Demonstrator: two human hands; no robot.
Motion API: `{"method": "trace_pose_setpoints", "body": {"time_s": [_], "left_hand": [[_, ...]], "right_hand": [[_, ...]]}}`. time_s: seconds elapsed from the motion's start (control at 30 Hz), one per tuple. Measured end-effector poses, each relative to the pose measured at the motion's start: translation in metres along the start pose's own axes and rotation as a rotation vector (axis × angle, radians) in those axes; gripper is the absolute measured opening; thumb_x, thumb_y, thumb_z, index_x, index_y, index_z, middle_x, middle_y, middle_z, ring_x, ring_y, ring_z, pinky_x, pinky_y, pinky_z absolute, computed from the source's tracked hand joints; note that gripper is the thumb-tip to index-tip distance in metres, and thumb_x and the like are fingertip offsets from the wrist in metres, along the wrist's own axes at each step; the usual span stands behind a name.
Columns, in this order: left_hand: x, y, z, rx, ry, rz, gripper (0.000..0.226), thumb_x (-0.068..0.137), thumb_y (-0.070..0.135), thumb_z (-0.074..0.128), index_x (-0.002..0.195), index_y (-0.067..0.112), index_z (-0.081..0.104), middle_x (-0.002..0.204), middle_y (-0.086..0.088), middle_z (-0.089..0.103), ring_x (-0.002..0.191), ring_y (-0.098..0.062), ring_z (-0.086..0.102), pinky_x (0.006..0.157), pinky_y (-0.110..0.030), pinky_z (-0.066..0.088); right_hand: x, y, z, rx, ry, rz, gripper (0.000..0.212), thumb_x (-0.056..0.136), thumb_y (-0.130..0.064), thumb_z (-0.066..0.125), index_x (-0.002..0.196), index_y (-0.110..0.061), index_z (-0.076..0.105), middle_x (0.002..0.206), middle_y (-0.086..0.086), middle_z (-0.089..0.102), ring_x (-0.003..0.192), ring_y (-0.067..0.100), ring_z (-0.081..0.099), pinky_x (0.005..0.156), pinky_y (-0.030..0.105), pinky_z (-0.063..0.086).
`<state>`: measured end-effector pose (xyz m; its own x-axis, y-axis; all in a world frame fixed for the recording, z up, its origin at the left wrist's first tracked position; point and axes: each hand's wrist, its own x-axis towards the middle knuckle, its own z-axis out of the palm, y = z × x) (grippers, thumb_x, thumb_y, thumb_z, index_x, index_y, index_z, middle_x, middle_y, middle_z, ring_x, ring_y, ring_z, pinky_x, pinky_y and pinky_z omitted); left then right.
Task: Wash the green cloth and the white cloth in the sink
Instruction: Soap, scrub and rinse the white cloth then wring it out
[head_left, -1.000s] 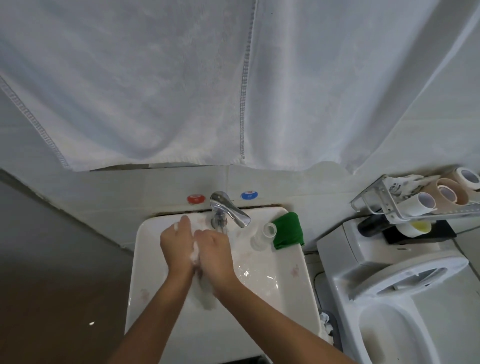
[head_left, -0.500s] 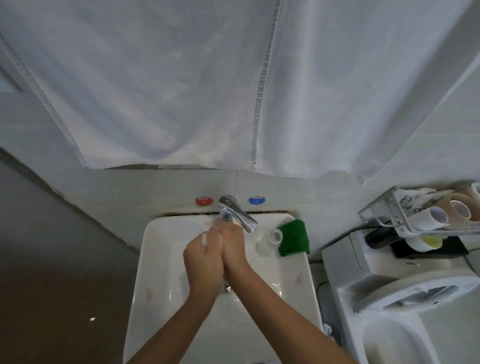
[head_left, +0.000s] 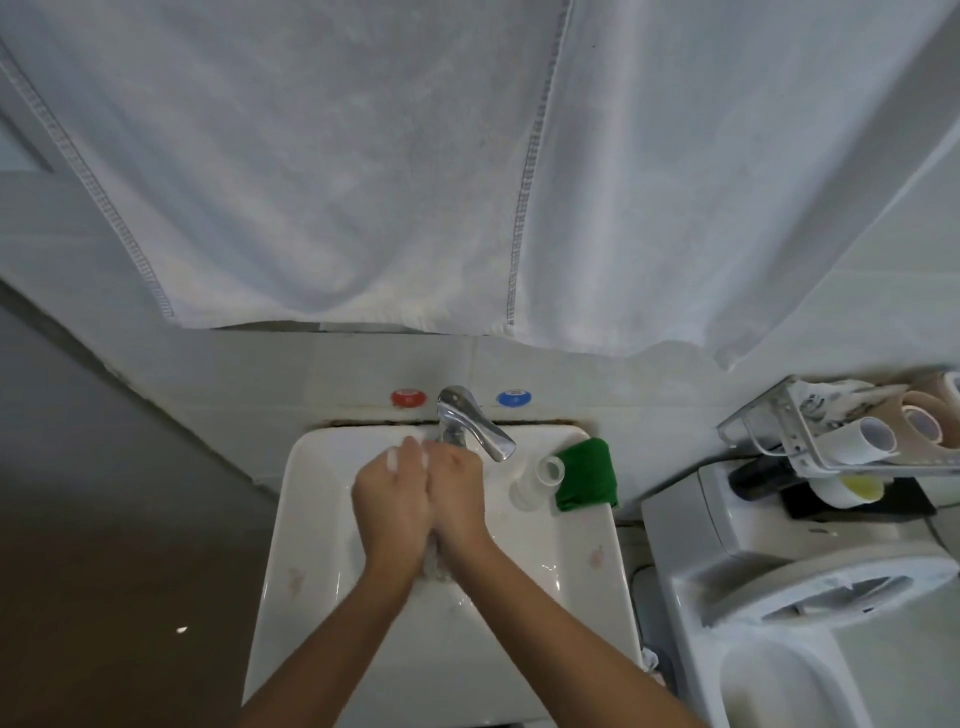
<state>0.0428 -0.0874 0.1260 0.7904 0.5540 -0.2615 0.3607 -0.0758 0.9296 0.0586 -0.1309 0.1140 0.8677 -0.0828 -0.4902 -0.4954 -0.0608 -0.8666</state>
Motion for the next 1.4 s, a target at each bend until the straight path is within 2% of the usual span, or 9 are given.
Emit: {"method": "trace_pose_setpoints", "body": {"time_s": [0.07,0.17,0.53,0.63,0.73,0.93,1.0,1.3,1.4], "left_hand": [[-0.015,-0.004,0.001,-0.007,-0.013,0.012,0.04,0.096,0.027,0.052,0.061,0.008,0.059,0.058,-0.006,0.06,0.057,-0.015,0.058,0.054,-0.026,0.044],[0.012,-0.001,-0.006,-0.005,0.039,-0.021,0.042,0.097,0.02,0.05,0.056,0.012,0.049,0.054,-0.004,0.053,0.056,-0.018,0.052,0.054,-0.026,0.039],[0.007,-0.001,-0.008,0.018,0.004,0.011,0.041,0.098,0.024,0.048,0.061,0.01,0.053,0.057,-0.004,0.055,0.058,-0.017,0.053,0.054,-0.025,0.039],[-0.022,-0.002,0.002,0.018,-0.025,0.041,0.038,0.098,0.028,0.048,0.07,0.006,0.061,0.063,-0.004,0.061,0.062,-0.014,0.058,0.057,-0.025,0.045],[0.004,0.003,-0.001,0.019,0.035,0.003,0.035,0.098,0.024,0.048,0.068,0.007,0.058,0.064,-0.005,0.059,0.067,-0.02,0.059,0.06,-0.025,0.044],[-0.015,-0.001,0.005,-0.001,-0.003,0.009,0.036,0.097,0.029,0.048,0.071,0.009,0.063,0.067,-0.006,0.064,0.065,-0.016,0.061,0.062,-0.028,0.048],[-0.005,0.0,0.004,0.006,0.019,0.008,0.037,0.098,0.027,0.048,0.068,0.007,0.061,0.064,-0.006,0.062,0.063,-0.017,0.059,0.061,-0.028,0.047],[-0.006,-0.003,0.002,0.051,0.019,0.011,0.035,0.098,0.027,0.047,0.071,0.008,0.059,0.067,-0.004,0.061,0.066,-0.014,0.058,0.061,-0.022,0.045],[0.017,-0.002,-0.005,-0.009,-0.009,0.005,0.038,0.099,0.025,0.047,0.063,0.014,0.052,0.061,-0.003,0.055,0.062,-0.016,0.054,0.056,-0.023,0.041]], "right_hand": [[0.006,0.0,-0.002,0.035,0.014,-0.006,0.034,0.098,-0.013,0.044,0.065,-0.016,0.044,0.064,-0.003,0.047,0.058,0.006,0.046,0.059,0.007,0.038],[-0.015,0.007,0.002,-0.157,-0.033,-0.136,0.028,0.096,-0.016,0.047,0.069,-0.013,0.054,0.064,0.001,0.055,0.065,0.011,0.055,0.064,0.026,0.046],[-0.01,0.004,0.003,-0.038,-0.023,-0.065,0.028,0.095,-0.016,0.051,0.069,-0.01,0.055,0.063,0.007,0.051,0.063,0.015,0.054,0.06,0.028,0.041],[0.004,-0.009,-0.006,-0.113,-0.001,-0.096,0.031,0.097,-0.014,0.045,0.067,-0.017,0.045,0.066,0.0,0.05,0.053,0.003,0.051,0.053,0.022,0.044],[-0.014,-0.002,-0.001,-0.101,0.004,-0.155,0.029,0.096,-0.022,0.047,0.068,-0.016,0.052,0.071,0.005,0.056,0.067,0.013,0.056,0.066,0.033,0.05],[0.003,-0.013,-0.004,0.193,0.057,0.034,0.029,0.1,-0.015,0.042,0.071,-0.017,0.047,0.064,-0.003,0.045,0.053,0.003,0.044,0.049,0.009,0.035],[-0.009,-0.015,-0.004,0.117,0.012,-0.017,0.028,0.098,-0.021,0.046,0.07,-0.015,0.051,0.066,-0.002,0.053,0.059,0.006,0.053,0.055,0.019,0.047],[-0.012,-0.012,-0.002,0.087,-0.03,-0.015,0.025,0.097,-0.021,0.047,0.089,-0.001,0.058,0.084,0.019,0.063,0.075,0.021,0.058,0.076,0.043,0.052],[-0.02,-0.003,0.0,0.019,-0.073,0.004,0.027,0.1,-0.024,0.047,0.081,-0.01,0.062,0.079,0.009,0.063,0.077,0.014,0.061,0.078,0.033,0.052]]}}
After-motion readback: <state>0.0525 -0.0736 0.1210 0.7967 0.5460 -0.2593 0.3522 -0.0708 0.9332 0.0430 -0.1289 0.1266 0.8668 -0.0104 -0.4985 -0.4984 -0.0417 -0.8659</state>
